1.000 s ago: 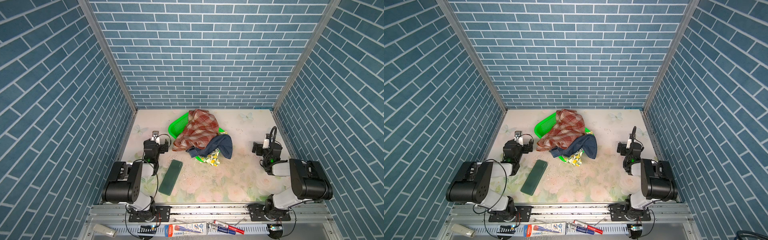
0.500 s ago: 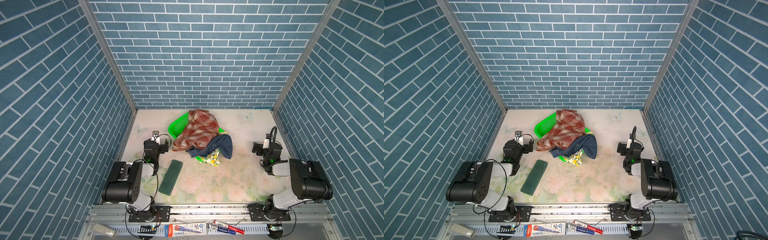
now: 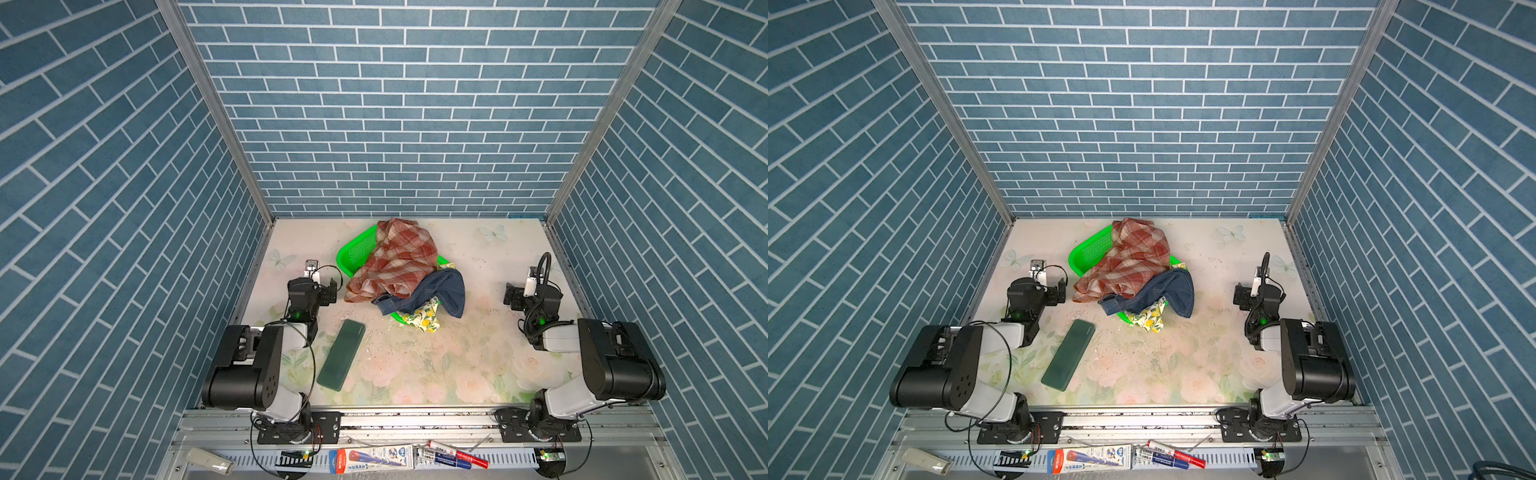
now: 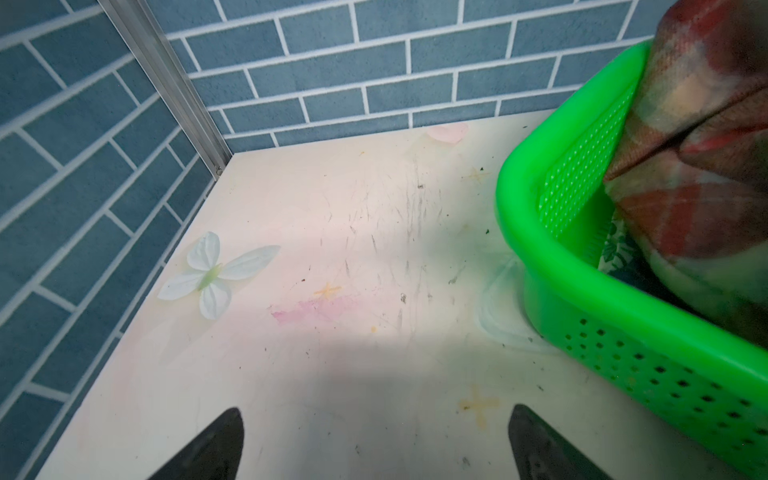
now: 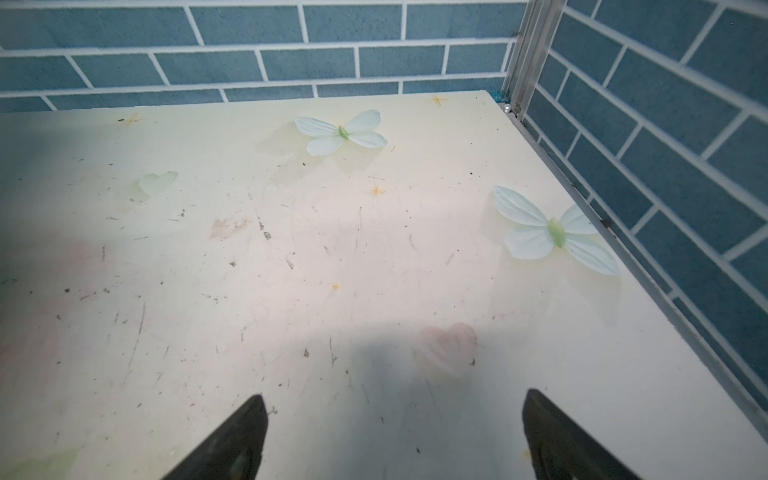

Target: Fold and stack the skirts

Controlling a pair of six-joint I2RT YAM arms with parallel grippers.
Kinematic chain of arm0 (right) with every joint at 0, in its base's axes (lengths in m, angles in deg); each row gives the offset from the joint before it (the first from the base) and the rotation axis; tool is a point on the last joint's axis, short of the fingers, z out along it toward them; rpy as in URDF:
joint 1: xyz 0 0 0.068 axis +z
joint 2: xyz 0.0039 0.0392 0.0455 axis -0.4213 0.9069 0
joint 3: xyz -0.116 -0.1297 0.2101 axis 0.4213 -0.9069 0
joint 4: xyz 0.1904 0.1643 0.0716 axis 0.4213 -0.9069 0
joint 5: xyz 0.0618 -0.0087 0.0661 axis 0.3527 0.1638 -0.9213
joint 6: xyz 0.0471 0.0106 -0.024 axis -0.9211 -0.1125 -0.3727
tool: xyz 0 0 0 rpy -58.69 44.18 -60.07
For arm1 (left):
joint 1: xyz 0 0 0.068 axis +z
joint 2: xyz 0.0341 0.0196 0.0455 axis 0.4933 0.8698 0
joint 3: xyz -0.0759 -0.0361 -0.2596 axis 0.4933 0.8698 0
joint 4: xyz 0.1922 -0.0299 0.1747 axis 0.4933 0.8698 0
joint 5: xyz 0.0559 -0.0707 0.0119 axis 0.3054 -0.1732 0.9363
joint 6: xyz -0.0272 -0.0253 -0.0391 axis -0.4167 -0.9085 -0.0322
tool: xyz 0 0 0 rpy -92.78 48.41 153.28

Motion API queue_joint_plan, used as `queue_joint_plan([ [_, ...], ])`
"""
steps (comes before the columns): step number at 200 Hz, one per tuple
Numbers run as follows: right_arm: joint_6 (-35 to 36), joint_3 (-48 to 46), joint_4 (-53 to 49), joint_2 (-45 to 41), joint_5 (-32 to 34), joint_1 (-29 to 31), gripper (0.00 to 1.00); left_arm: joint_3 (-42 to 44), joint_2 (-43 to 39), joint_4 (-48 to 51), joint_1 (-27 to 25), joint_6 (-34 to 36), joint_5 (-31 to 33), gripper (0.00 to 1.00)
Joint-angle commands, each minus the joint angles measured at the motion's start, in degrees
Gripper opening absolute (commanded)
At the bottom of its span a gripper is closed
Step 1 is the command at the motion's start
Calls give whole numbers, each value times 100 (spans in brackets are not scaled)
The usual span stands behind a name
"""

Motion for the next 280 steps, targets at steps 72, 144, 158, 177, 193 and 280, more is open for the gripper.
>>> queue_joint_plan([
  [72,-668,1422,-3335,-1737,1050,559,87,-2577,-801,4731,-246,-1620,675,97],
  [144,-23,3162,-4808,-1561,-19,2411,82,-3412,-976,6450,-246,-2071,-773,97],
  [158,39,3403,-4988,-1398,-86,2731,82,-3413,-960,6607,-246,-2159,-1011,97],
  [177,8,3639,-5119,-1170,-55,3026,82,-3356,-962,6713,-246,-2248,-1197,97],
  [193,-8,3783,-5196,-986,-124,3160,82,-3275,-971,6705,-246,-2322,-1331,97],
  [280,-280,4295,-5623,-761,62,3620,81,-2665,-396,5550,-474,-3572,-2251,78],
])
